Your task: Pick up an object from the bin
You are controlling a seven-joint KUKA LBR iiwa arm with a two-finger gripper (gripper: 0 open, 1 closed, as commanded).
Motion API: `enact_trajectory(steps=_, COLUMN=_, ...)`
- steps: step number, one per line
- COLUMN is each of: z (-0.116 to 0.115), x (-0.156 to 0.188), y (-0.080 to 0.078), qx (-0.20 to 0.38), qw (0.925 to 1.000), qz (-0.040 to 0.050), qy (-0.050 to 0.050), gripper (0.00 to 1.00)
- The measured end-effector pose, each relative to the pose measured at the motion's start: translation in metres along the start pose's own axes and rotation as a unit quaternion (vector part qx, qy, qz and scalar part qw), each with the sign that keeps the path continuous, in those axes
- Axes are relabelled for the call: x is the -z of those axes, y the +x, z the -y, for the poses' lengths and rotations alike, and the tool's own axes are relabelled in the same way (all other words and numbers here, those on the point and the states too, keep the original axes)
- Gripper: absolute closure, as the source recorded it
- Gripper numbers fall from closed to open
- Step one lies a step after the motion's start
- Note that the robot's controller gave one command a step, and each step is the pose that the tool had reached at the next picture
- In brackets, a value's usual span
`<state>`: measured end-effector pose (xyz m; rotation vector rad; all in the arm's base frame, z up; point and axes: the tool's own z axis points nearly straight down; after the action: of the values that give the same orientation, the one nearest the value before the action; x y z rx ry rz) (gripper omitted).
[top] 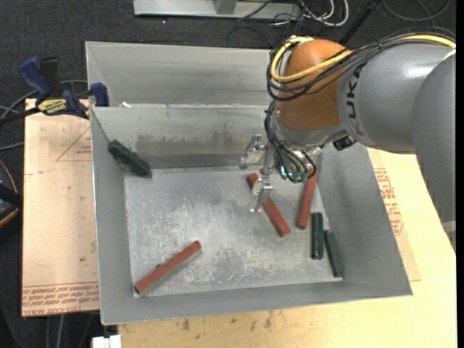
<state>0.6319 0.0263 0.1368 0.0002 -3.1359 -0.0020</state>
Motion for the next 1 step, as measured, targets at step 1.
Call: enact_trajectory(steps=1, z=0.0001, x=0.0044, y=-0.002, qx=0.0, qw=1.0, qz=0.0036, qy=0.0, gripper=0.0)
